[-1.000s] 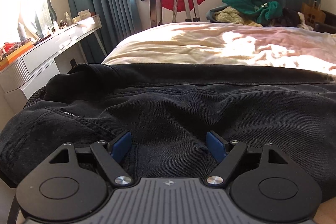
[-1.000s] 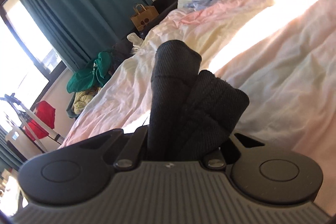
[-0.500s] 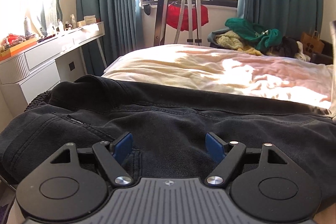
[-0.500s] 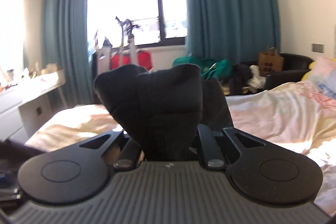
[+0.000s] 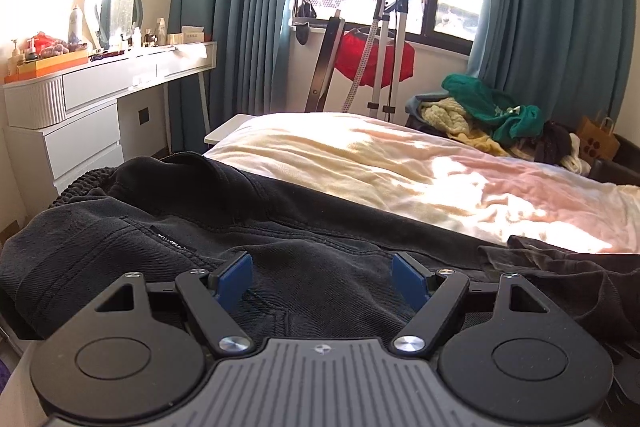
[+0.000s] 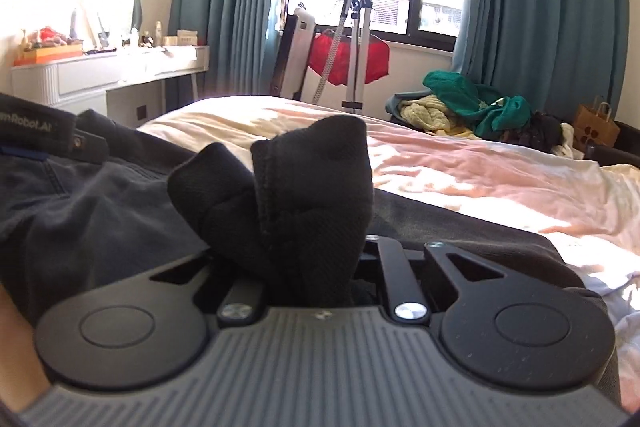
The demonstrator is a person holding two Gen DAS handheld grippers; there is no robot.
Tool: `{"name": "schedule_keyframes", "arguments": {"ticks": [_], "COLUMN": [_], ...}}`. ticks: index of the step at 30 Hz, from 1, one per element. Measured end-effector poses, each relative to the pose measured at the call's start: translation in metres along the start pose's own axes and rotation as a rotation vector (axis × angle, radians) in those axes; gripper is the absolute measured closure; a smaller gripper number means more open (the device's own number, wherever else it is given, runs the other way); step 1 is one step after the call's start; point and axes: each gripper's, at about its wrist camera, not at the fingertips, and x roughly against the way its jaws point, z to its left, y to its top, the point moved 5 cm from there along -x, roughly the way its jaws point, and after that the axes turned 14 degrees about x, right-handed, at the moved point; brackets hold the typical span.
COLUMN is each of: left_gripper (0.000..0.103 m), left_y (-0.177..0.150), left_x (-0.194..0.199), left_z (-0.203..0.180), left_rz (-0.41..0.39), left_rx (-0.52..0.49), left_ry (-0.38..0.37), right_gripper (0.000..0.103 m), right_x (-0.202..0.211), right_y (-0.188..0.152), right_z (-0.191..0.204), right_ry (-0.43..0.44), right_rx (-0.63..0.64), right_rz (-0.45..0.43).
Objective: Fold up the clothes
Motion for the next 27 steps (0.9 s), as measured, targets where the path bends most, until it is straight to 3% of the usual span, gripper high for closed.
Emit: {"name": "schedule_keyframes", "arguments": {"ticks": [2,5,9,12,13,14,22,27], "left_gripper": [0.024,0.024,0.024,0.024,0.024,0.024,0.024,0.024], "left_y": [0.004,0.008,0.008,0.006,0.005,0.004,-0.018,-0.035], "left_x": [0.004,0.008,0.008,0.008,0.009,0.01,0.018,0.02], "left_z": [0.002,0.006,0.006,0.002,0.001,-0.001,-0.02,-0.038], "left_rz": [-0.01,-0.015,-0.013,-0.01,-0.008,-0.004,0.064,0.145], "left_rx": [0.024,0.068,0.082,0.077,0.074,0.072,0.016,-0.002], "left_ry": [-0.002,-0.017,-0.032,-0.057,-0.066,-0.074,-0.163,-0.256], "right_gripper": [0.089,0.088,0.084,0.058,0.041,0.032,0.032,0.032], "right_x": [-0.009,-0.019,-0.014,-0.006,-0.001,0.003,0.05,0.074], "right_y": [-0.003,-0.018,-0.013,-0.009,-0.009,-0.008,-0.003,-0.008], "right_z": [0.011,0.024,0.015,0.013,0.014,0.016,-0.006,-0.057], "right_ry": [0.051,0.061,0.068,0.112,0.133,0.153,0.254,0.214], "right_rx": [-0.03,0.007,-0.049,-0.079,-0.078,-0.077,-0.158,-0.251], "right_rz": [0.007,0.036,0.029,0.046,0.055,0.064,0.169,0.213]}}
